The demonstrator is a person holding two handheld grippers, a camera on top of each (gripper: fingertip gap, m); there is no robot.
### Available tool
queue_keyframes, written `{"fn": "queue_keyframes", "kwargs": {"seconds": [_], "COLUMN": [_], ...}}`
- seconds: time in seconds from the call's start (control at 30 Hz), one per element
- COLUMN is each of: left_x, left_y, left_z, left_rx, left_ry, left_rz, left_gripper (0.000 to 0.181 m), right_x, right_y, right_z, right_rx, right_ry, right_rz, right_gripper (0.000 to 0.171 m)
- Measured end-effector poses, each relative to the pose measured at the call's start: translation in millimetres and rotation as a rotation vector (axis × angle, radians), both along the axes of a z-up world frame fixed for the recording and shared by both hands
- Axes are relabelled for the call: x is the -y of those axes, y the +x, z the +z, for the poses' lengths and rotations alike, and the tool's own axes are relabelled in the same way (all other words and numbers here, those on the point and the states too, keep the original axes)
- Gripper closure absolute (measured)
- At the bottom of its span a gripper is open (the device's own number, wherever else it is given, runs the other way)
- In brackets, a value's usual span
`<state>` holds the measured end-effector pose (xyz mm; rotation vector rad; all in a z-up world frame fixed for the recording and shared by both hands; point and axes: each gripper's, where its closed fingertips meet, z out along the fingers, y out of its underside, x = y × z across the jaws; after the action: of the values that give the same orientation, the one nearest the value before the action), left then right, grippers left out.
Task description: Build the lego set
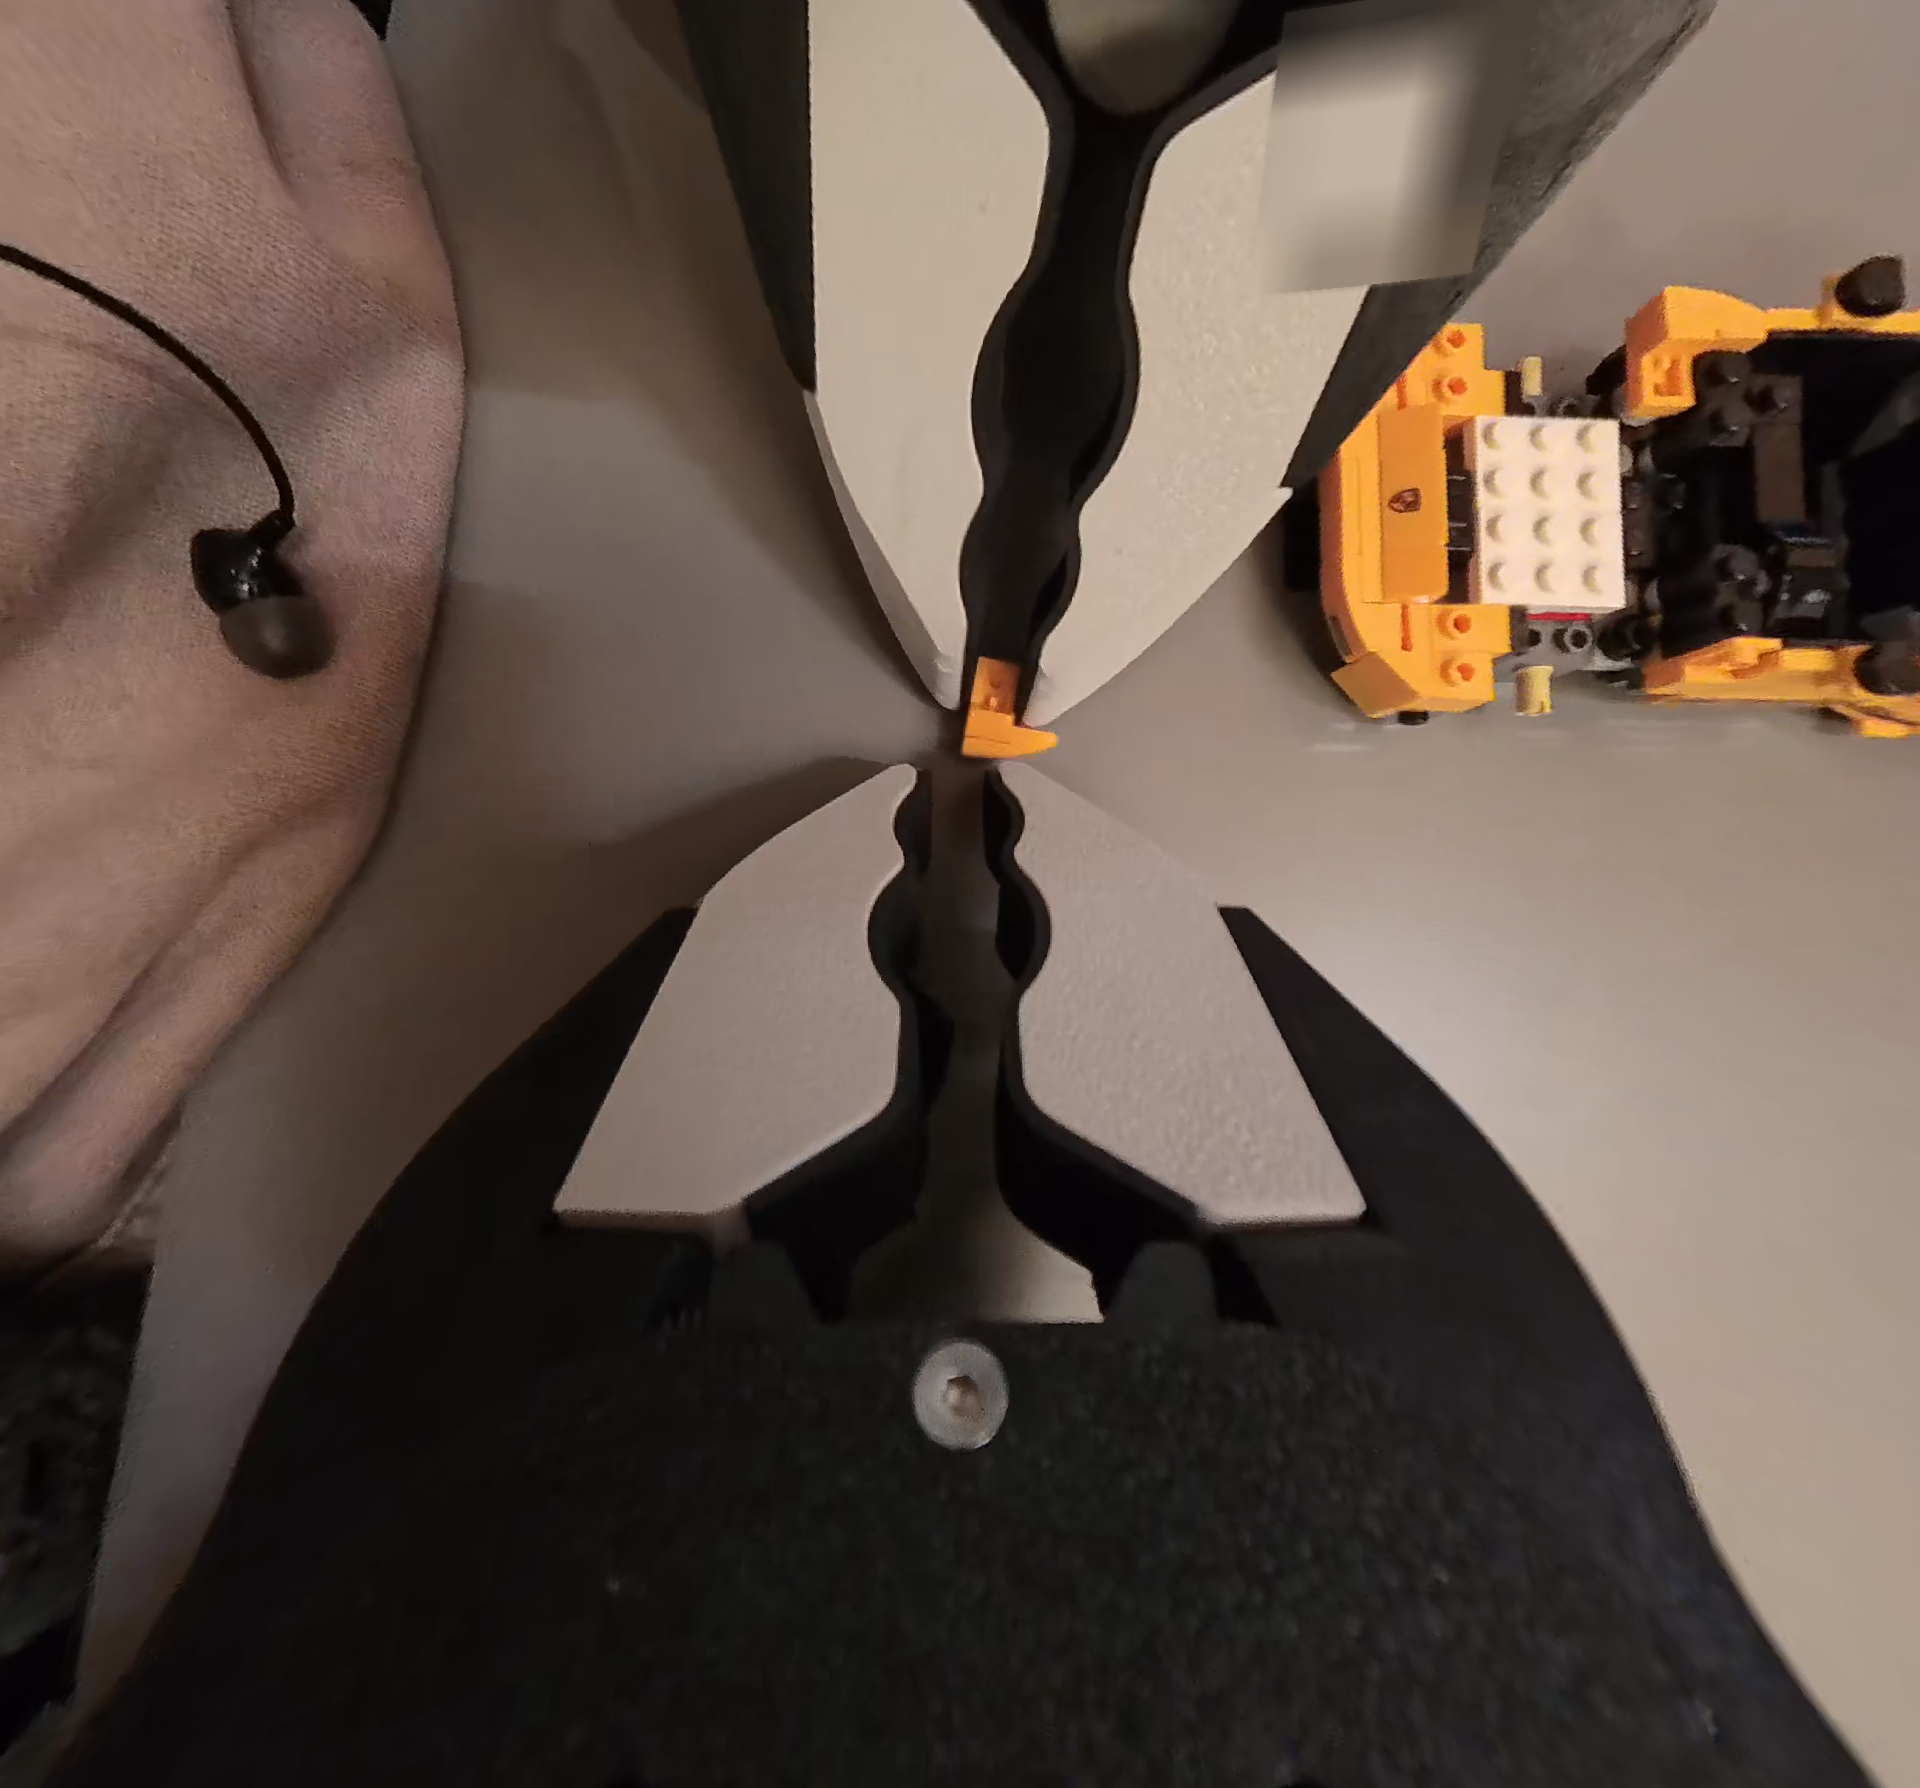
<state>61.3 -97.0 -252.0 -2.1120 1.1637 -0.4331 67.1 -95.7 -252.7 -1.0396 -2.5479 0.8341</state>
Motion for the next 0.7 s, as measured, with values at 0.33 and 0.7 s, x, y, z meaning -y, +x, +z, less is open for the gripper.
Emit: {"fn": "queue_keyframes", "kwargs": {"seconds": [0.33,0.7], "left_x": [3.6,5.3], "left_y": [0.7,-6.6], "left_z": [-2.2,1.4], "left_rx": [-0.004,0.004], "left_ry": [0.001,-0.015], "left_rz": [0.028,0.023], "left_gripper": [0.168,0.164], "right_x": [1.1,-1.6], "right_y": [1.1,-2.6], "right_z": [-0.3,-0.2], "right_rx": [0.002,0.021], "right_ry": [-0.054,-0.068], "right_rz": [-0.133,-0.17], "right_gripper": [0.162,0.16]}}
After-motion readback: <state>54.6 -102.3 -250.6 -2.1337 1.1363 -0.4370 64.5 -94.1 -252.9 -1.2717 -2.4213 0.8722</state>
